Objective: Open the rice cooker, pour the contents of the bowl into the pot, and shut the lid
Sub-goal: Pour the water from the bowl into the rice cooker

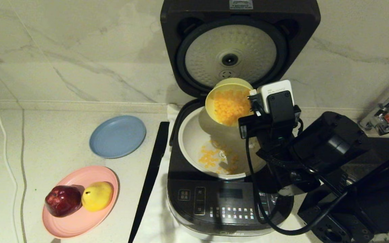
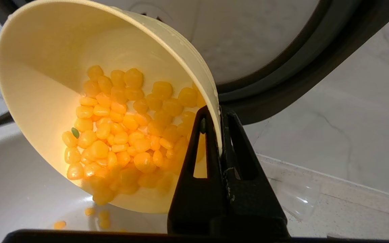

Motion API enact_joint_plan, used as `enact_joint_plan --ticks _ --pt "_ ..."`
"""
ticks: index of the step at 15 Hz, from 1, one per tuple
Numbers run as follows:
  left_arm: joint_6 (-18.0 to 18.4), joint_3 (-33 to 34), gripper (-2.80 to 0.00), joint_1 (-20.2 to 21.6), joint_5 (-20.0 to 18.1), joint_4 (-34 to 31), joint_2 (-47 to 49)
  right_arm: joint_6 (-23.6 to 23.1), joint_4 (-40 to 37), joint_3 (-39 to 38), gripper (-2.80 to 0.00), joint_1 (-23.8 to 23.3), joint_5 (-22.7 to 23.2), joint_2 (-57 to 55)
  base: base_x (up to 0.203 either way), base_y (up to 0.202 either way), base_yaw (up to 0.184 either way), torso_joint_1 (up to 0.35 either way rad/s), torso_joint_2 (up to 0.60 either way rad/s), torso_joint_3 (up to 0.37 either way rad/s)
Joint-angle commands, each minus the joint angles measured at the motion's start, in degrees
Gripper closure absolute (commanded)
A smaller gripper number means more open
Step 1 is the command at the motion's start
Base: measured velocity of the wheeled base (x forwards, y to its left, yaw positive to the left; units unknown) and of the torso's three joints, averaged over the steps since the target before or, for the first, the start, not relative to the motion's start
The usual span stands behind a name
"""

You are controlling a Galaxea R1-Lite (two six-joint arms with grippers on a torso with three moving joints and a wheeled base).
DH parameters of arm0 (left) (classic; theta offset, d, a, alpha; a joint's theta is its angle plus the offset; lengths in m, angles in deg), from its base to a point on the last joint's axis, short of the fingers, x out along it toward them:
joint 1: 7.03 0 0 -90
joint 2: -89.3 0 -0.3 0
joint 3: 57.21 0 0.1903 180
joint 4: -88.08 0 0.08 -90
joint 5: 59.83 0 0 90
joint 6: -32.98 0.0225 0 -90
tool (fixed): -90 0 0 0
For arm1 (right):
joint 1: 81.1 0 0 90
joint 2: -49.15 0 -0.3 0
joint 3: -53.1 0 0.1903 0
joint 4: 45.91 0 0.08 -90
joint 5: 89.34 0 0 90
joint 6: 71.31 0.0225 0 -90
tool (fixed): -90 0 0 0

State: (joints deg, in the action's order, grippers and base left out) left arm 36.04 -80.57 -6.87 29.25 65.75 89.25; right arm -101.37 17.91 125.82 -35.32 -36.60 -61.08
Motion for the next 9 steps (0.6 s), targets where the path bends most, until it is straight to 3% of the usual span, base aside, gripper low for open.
enact_joint_plan --ticks 1,3,5,9 --pt "0.0 0.4 0.0 0.0 0.0 0.0 0.0 -0.5 0.5 0.0 0.0 0.0 -0.4 1.1 0.0 0.0 0.0 0.0 0.0 0.0" --pt "0.0 0.4 0.0 0.0 0.0 0.0 0.0 -0.6 -2.7 2.7 0.0 0.0 -1.5 4.7 0.0 0.0 0.0 0.0 0.0 0.0" --pt "0.0 0.4 0.0 0.0 0.0 0.0 0.0 1.1 -11.2 4.5 0.0 0.2 -2.4 7.8 0.0 0.0 0.0 0.0 0.0 0.0" --pt "0.0 0.4 0.0 0.0 0.0 0.0 0.0 9.5 -32.8 11.3 0.0 -0.3 -4.3 11.2 0.0 0.0 0.0 0.0 0.0 0.0"
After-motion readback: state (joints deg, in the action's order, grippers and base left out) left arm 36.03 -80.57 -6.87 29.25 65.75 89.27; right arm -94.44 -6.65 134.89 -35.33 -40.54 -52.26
